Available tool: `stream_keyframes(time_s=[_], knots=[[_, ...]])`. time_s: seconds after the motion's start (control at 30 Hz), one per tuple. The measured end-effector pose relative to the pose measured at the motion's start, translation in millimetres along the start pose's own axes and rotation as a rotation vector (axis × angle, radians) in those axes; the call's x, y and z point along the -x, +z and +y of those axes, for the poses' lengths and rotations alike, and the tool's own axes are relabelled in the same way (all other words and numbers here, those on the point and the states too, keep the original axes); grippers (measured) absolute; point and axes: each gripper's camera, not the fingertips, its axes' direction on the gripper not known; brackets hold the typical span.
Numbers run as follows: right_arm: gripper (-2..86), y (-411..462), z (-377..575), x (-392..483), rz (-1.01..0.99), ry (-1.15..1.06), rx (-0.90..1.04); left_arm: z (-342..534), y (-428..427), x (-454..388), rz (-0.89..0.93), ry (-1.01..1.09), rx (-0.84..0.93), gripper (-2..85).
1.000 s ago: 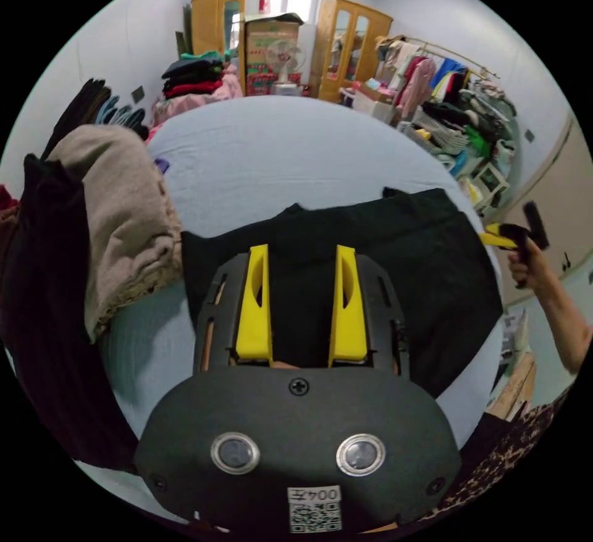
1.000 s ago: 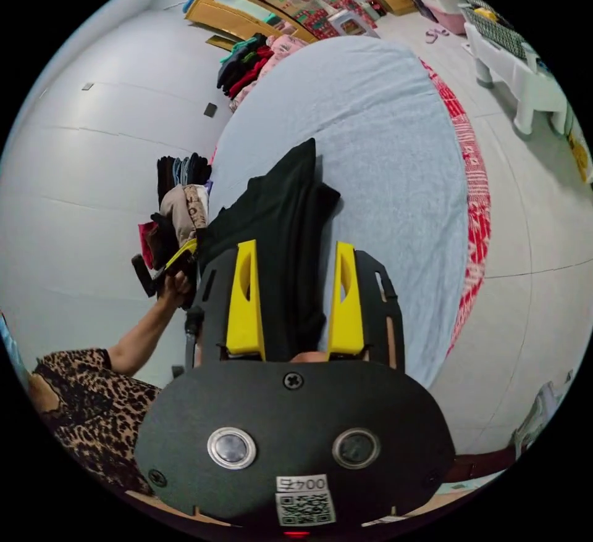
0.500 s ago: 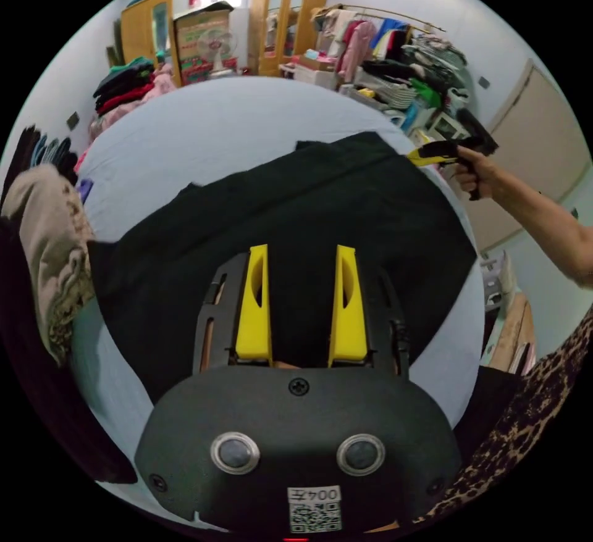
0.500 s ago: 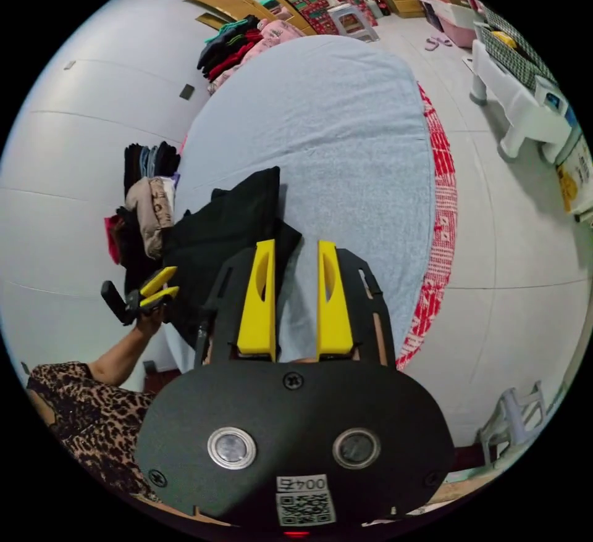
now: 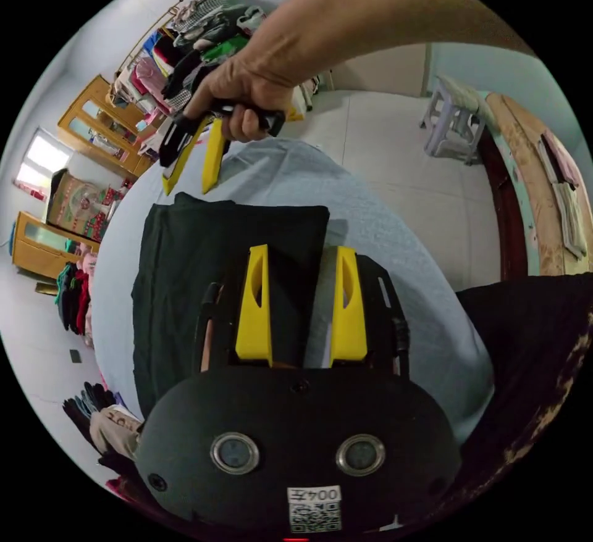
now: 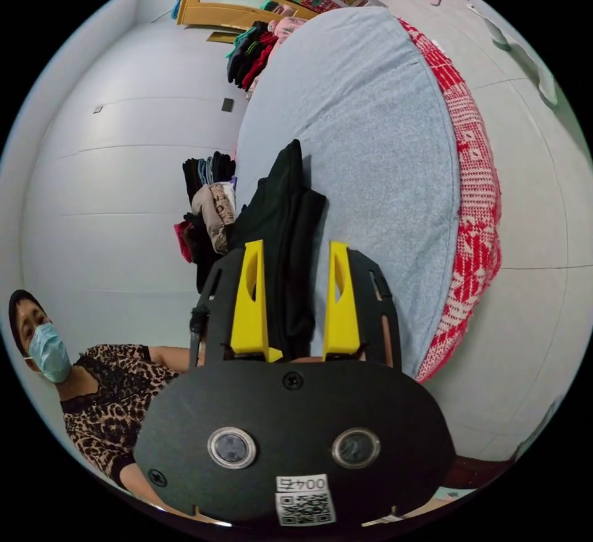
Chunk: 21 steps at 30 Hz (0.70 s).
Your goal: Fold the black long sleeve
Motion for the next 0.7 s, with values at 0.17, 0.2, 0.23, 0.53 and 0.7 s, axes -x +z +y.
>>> stream_keyframes(time_s=[0.17,0.2,0.23,0.53,0.7], knots=[[12.9,16.9,-7.7,14.9,-0.030,-0.036,0.037,2.2,-1.6,-6.8,0.020,-0.035,0.024,8.3],[12.7,19.6,-9.0,16.5,-0.036,-0.037,0.039,4.1,-2.0,-5.7,0.033,-0.048,0.026,7.2],[12.2,25.4,-11.6,19.6,-0.053,-0.038,0.043,9.6,-4.3,-2.0,0.069,-0.085,0.020,4.9],[5.0,45.1,-5.6,98.0,-0.064,-0.033,0.025,117.7,-65.3,65.4,0.304,-0.520,-0.203,2.1],[4.9,70.1,4.6,215.5,0.010,-0.145,0.016,241.9,-121.4,108.3,0.430,-0.876,-0.419,2.0]])
